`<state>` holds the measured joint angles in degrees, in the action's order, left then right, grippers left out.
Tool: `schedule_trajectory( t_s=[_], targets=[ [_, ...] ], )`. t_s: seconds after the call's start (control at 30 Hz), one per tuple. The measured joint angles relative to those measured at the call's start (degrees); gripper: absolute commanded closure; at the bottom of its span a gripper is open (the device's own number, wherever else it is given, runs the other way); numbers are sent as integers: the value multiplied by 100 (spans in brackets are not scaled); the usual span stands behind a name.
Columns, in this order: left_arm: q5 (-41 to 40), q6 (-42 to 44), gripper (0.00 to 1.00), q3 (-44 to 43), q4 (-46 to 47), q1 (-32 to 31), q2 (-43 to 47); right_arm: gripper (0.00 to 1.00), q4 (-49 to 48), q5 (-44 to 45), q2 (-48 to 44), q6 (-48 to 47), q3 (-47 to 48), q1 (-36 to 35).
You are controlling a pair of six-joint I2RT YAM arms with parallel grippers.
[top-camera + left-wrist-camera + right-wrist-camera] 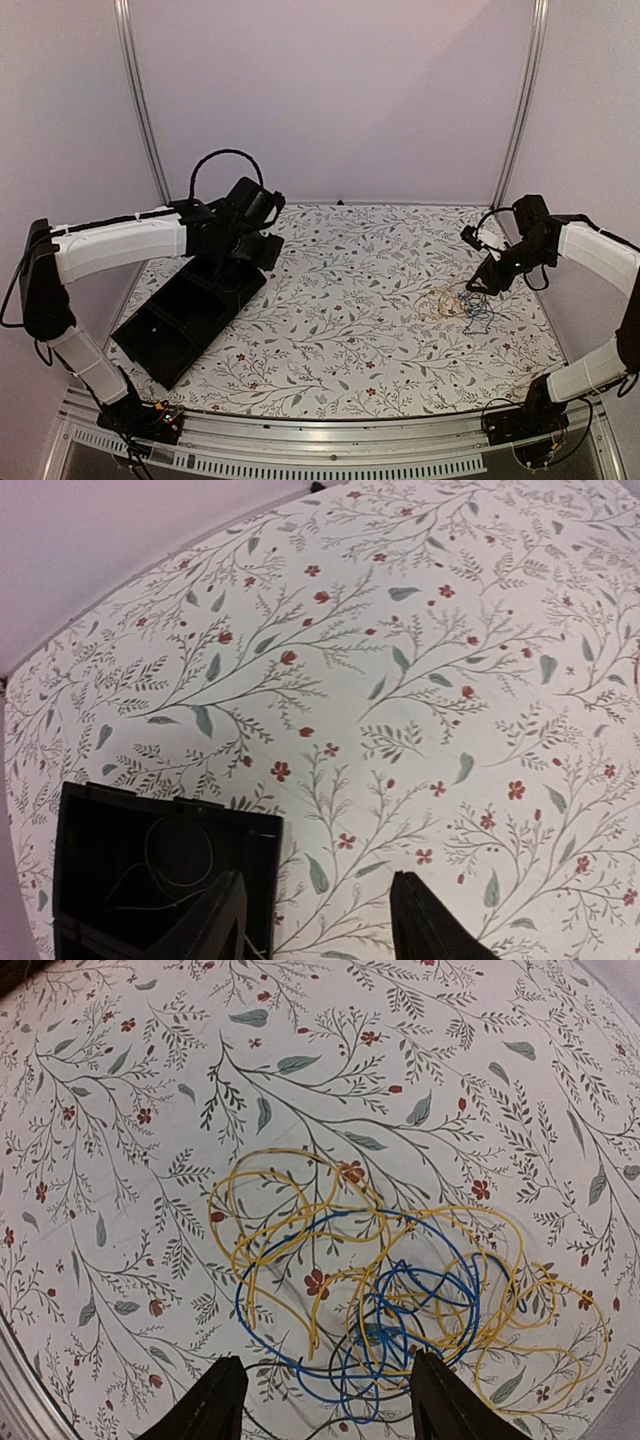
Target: Untangle the cables
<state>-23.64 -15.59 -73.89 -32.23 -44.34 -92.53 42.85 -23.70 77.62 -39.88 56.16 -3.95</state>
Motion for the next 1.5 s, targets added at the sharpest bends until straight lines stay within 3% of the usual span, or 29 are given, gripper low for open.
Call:
schedule_trajectory(
  t_s=[0.17, 0.37, 0.6, 0.73, 0.93, 1.5],
  targets=[
    [428, 254, 49, 0, 555, -721, -149, 36, 527, 306, -450, -656, -564, -2],
    [651, 203, 49, -2, 774, -822, -492, 29, 850, 782, -651, -1268, -1414, -92],
    [-461, -1080, 50, -81, -280, -866, -605, 29, 739, 907, -828, -1419, -1554, -234],
    [-1099, -2006, 58, 389, -713, -957, -501, 29, 546, 861, -802, -1373, -1554, -374],
    [-1615, -2889, 58, 678, -1311, -994, -896, 29, 389, 732, -669, -1261, -1545, -667],
    [-2050, -3289, 70, 658, -1517, -796, -1558, 29, 330, 505, -588, -1130, -1528, -769]
  ],
)
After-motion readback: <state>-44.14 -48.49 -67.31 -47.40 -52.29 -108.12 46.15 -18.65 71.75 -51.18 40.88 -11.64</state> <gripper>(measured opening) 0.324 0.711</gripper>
